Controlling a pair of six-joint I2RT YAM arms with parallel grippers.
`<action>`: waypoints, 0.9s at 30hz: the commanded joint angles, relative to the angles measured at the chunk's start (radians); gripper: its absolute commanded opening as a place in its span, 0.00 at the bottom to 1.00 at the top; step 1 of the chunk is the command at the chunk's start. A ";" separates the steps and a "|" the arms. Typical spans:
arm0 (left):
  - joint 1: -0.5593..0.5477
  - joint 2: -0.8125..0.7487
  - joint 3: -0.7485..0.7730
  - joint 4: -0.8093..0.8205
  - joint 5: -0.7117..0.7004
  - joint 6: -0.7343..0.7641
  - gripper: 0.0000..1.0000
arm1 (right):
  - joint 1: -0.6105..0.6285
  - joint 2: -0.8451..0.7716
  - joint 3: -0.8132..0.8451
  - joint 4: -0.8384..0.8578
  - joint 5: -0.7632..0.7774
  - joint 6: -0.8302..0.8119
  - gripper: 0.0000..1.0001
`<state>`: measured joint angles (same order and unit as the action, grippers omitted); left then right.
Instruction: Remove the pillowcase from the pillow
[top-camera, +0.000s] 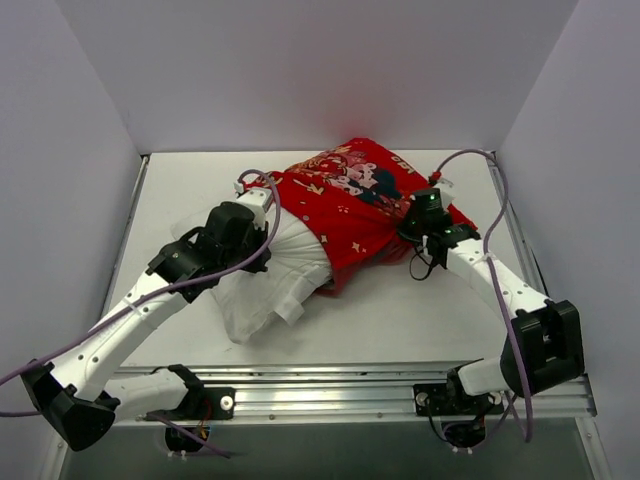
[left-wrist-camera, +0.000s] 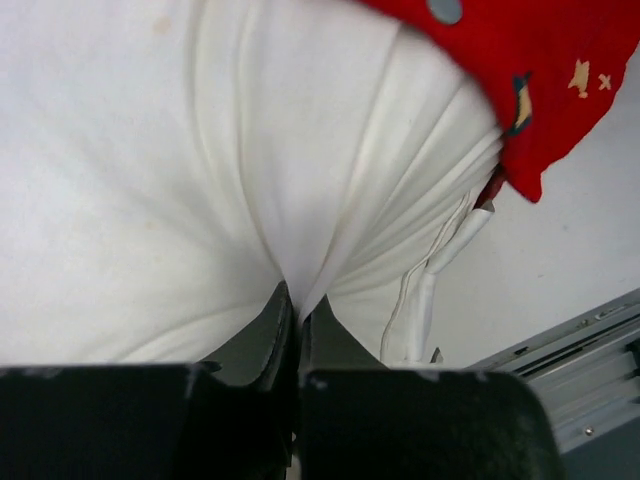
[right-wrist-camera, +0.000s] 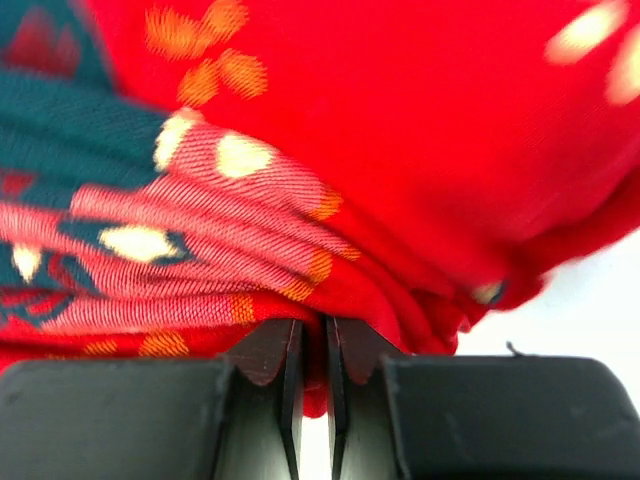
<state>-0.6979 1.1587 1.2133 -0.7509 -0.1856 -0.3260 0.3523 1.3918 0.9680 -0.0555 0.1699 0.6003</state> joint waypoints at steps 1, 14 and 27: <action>0.098 -0.152 0.089 -0.275 -0.182 -0.014 0.02 | -0.244 -0.054 0.008 -0.196 0.258 0.065 0.00; 0.221 -0.289 0.051 -0.357 0.073 -0.009 0.02 | -0.449 -0.131 -0.025 -0.109 -0.114 0.069 0.00; 0.224 -0.158 0.103 -0.114 0.344 -0.019 0.97 | -0.250 -0.364 0.029 0.011 -0.360 -0.143 0.70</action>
<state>-0.4847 0.9134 1.2453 -0.9451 0.1833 -0.3542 0.0788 1.0451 0.9512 -0.1158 -0.1688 0.5426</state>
